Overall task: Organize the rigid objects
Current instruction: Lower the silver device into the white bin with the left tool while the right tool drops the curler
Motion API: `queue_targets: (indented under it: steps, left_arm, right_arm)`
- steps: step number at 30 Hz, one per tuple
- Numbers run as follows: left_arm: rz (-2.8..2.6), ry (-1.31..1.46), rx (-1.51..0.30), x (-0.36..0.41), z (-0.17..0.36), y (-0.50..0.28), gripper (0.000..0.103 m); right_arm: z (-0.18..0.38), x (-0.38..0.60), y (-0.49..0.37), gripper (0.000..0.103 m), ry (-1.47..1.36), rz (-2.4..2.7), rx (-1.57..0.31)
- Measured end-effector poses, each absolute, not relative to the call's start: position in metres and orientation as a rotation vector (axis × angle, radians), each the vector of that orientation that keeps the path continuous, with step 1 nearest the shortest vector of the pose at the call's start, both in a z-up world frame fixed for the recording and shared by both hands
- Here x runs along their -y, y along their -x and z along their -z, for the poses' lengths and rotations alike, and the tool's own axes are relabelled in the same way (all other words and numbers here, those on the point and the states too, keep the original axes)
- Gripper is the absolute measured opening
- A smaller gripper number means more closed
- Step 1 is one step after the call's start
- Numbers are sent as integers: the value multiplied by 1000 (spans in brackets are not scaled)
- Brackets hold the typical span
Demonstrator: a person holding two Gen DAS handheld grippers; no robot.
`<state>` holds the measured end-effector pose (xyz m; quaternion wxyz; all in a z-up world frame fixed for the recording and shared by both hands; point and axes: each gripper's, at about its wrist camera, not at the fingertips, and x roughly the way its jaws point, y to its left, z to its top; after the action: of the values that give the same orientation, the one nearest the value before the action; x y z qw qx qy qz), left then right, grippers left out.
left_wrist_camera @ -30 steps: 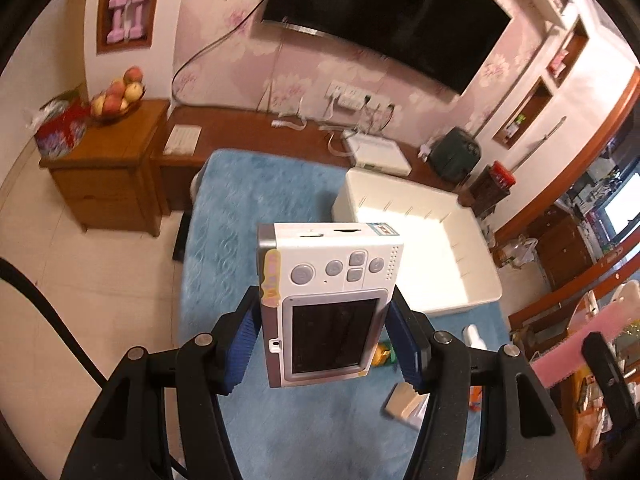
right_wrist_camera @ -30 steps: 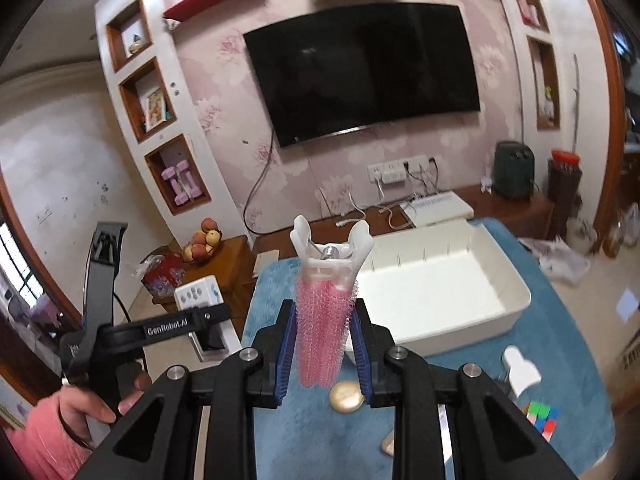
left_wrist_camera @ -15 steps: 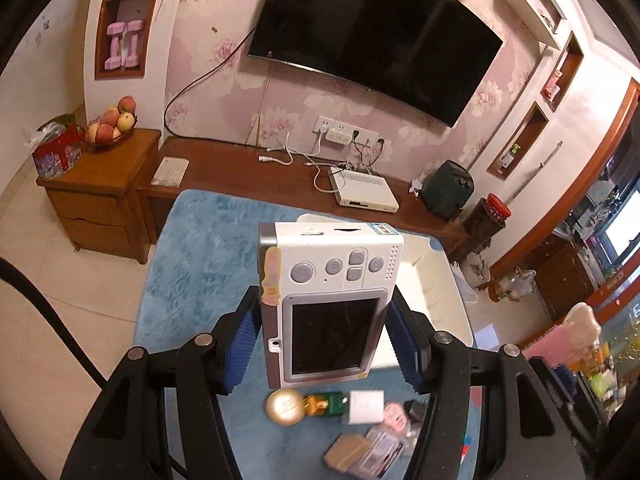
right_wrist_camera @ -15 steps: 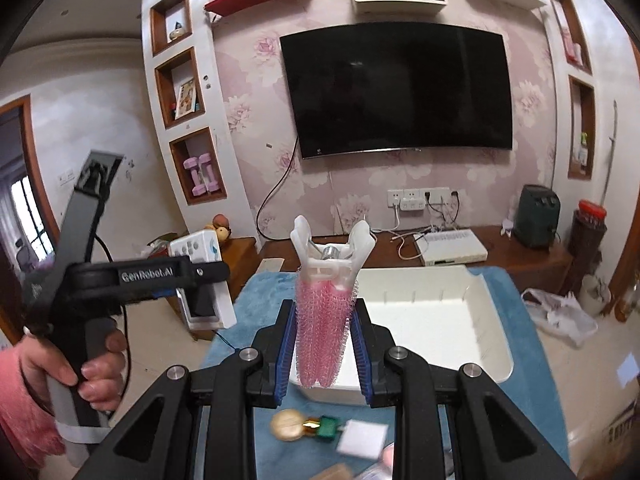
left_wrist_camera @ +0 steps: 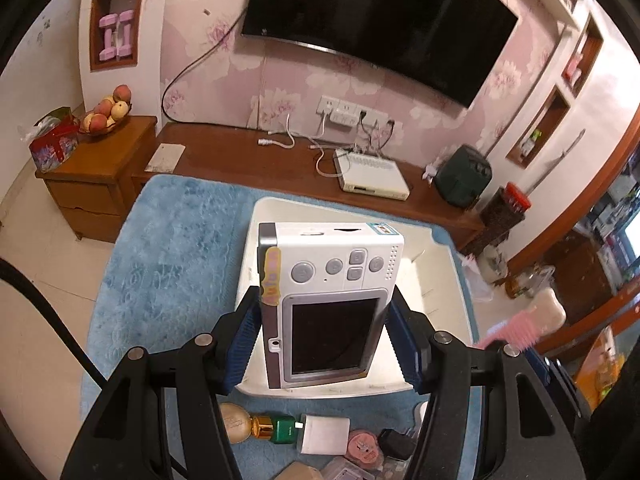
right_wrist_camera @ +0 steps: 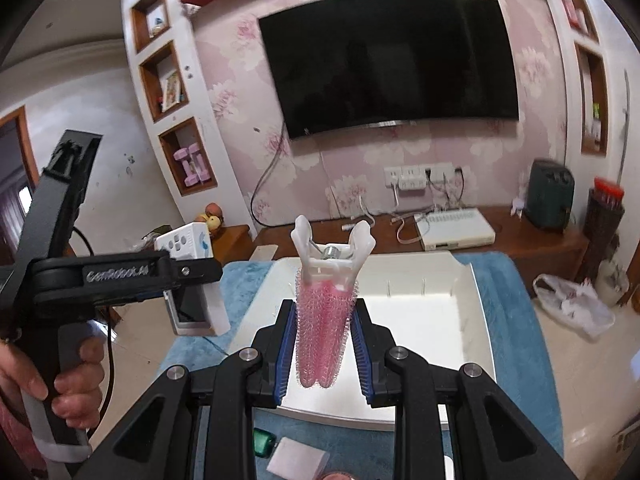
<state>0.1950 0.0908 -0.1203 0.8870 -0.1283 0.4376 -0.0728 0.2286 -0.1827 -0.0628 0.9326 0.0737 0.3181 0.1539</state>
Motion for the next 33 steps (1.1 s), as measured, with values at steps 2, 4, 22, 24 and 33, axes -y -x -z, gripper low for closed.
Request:
queue_targets:
  steps: [2, 4, 22, 24, 33]
  left_arm:
    - [152, 238, -934, -81, 127, -201, 64]
    - [152, 219, -957, -72, 135, -206, 64]
    - [115, 121, -1150, -40, 191, -236, 64]
    - [112, 123, -1158, -40, 193, -236, 64]
    - [107, 105, -1051, -45, 162, -229, 78]
  right_arm:
    - [72, 189, -237, 28, -168, -312, -672]
    - [83, 195, -245, 28, -184, -303, -697]
    - [150, 229, -295, 35, -331, -255, -907]
    - [151, 229, -296, 48, -338, -255, -913]
    - [138, 228, -292, 68, -336, -255, -871]
